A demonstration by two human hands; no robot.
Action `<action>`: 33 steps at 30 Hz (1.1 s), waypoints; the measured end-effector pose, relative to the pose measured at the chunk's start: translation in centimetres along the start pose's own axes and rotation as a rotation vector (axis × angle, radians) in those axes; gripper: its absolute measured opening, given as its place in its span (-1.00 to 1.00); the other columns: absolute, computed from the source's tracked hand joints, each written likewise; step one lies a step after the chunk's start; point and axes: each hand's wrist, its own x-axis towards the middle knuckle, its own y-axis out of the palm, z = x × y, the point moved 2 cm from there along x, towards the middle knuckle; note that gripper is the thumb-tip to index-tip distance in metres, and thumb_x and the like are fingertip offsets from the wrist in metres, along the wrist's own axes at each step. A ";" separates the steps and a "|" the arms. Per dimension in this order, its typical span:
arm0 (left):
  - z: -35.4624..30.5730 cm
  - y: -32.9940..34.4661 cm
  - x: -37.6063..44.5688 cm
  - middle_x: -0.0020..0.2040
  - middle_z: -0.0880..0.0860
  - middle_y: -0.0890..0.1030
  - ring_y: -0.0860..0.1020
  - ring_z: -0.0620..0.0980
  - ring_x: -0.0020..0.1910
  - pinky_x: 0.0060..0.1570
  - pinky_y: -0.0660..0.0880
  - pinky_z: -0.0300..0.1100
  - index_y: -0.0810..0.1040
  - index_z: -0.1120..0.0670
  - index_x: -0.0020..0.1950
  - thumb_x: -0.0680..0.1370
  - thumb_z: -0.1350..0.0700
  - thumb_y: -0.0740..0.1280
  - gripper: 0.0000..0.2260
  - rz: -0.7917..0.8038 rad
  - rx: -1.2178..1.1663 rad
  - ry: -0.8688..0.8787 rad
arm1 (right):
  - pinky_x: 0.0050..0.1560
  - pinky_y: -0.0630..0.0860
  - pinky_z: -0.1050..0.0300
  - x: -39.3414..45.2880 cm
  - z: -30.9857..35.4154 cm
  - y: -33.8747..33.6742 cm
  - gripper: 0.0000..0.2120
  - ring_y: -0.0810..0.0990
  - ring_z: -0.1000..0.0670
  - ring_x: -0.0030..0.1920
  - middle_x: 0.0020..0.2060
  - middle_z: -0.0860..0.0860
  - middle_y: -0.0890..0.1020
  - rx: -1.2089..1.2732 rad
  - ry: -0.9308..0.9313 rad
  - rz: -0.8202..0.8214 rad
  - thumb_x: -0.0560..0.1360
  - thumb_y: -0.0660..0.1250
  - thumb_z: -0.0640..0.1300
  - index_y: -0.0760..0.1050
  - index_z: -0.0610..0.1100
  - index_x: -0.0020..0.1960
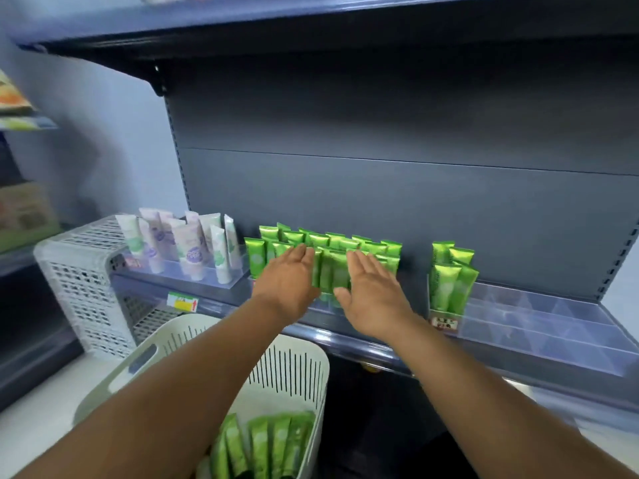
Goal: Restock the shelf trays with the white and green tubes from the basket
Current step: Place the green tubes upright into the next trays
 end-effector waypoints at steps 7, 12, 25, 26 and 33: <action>8.1 2.8 -5.6 0.56 0.08 0.14 0.10 0.04 0.54 0.48 0.10 -0.11 0.05 0.13 0.56 0.58 -0.06 0.25 -0.34 0.065 0.013 -0.126 | 0.52 -0.15 0.03 -0.2 7.7 6.8 -0.34 -0.17 -0.01 0.56 0.57 0.01 -0.15 0.039 -0.092 0.166 0.63 0.04 0.09 -0.21 -0.09 0.57; 12.2 6.0 -8.3 0.58 0.09 0.04 0.03 0.03 0.56 0.51 0.06 -0.10 -0.03 0.14 0.57 0.59 -0.08 0.24 -0.31 0.190 0.014 -0.194 | 0.52 -0.13 0.04 0.1 10.6 11.9 -0.34 -0.15 -0.03 0.57 0.57 -0.01 -0.12 0.046 -0.117 0.277 0.63 0.06 0.08 -0.18 -0.11 0.57; 19.6 15.8 -10.7 0.58 0.04 0.03 0.05 0.02 0.56 0.52 0.06 -0.03 -0.03 0.11 0.57 0.57 -0.03 0.30 -0.29 0.454 -0.050 -0.323 | 0.55 -0.11 0.01 1.9 13.0 23.8 -0.31 -0.12 -0.04 0.57 0.57 -0.03 -0.08 0.063 -0.128 0.522 0.61 0.12 0.08 -0.17 -0.11 0.57; 20.2 16.7 -10.8 0.58 0.04 0.02 0.05 0.03 0.56 0.52 0.06 -0.02 -0.04 0.10 0.58 0.56 -0.02 0.31 -0.28 0.483 -0.056 -0.332 | 0.55 -0.10 0.00 2.1 13.2 24.7 -0.31 -0.12 -0.04 0.57 0.57 -0.03 -0.07 0.062 -0.133 0.540 0.61 0.13 0.08 -0.16 -0.10 0.57; 23.9 21.9 -11.1 0.58 0.13 -0.02 0.09 0.10 0.54 0.49 0.16 -0.03 -0.13 0.18 0.57 0.47 -0.08 0.42 -0.07 0.779 -0.061 -0.293 | 0.55 -0.05 -0.04 3.7 14.9 31.4 -0.27 -0.04 -0.06 0.56 0.57 -0.04 0.00 0.068 -0.169 0.647 0.57 0.22 0.02 -0.11 -0.12 0.57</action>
